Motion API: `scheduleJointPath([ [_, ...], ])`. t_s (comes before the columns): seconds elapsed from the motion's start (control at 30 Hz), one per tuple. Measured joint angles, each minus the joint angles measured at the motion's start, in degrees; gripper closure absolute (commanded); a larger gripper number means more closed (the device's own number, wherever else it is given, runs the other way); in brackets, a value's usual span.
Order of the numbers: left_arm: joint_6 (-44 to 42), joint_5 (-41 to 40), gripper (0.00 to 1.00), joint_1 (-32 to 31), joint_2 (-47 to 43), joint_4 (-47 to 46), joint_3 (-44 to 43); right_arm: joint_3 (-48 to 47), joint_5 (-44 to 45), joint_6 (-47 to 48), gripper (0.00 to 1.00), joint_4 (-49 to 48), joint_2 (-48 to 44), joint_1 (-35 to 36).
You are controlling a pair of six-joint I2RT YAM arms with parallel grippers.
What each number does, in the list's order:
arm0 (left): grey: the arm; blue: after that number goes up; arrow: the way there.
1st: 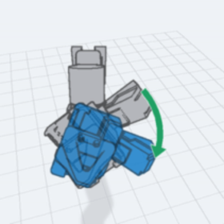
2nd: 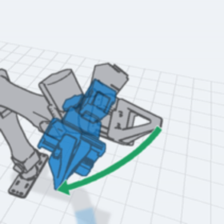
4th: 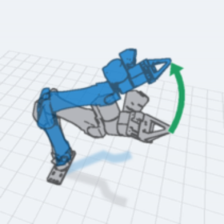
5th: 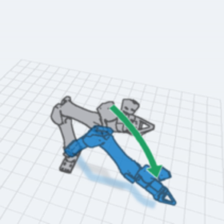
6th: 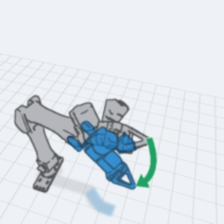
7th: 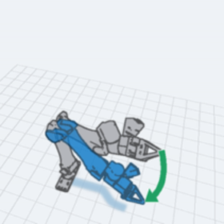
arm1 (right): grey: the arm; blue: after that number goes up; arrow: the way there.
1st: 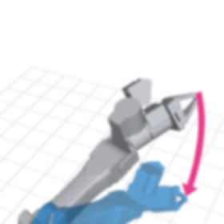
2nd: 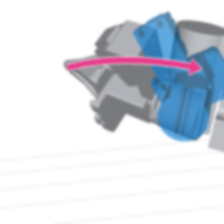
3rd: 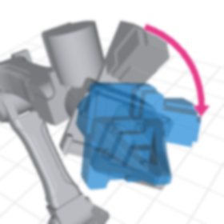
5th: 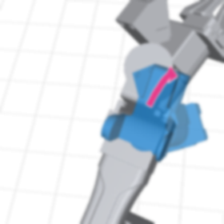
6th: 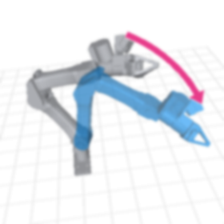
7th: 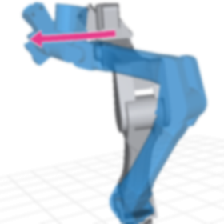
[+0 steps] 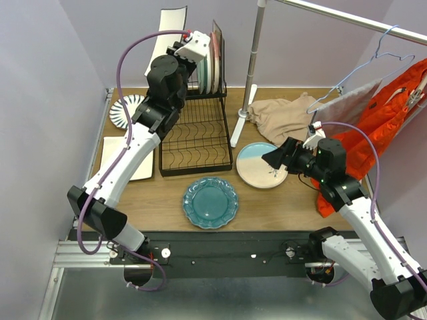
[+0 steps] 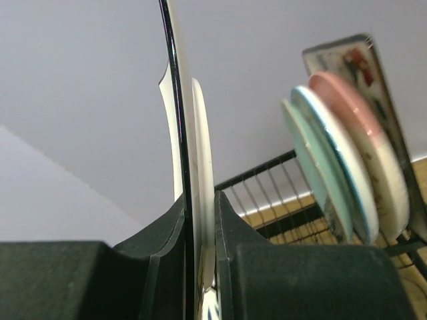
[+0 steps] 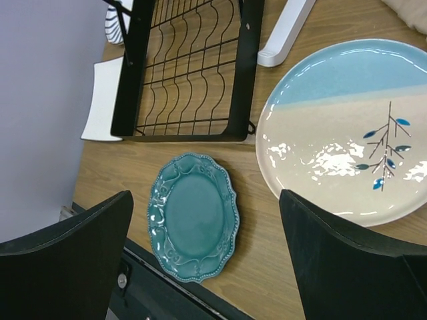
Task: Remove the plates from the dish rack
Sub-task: Unload the plate from the dish rack.
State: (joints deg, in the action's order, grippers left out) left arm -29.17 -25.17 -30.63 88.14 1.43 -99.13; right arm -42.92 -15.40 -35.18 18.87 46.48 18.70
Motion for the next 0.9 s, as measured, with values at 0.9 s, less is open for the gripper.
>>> scheduleJointPath([
  [0.9,7.6,-16.7,1.00,9.9,-20.8,8.9,36.5,3.0,-3.3,-1.9,0.02,1.1,-10.2,0.0],
])
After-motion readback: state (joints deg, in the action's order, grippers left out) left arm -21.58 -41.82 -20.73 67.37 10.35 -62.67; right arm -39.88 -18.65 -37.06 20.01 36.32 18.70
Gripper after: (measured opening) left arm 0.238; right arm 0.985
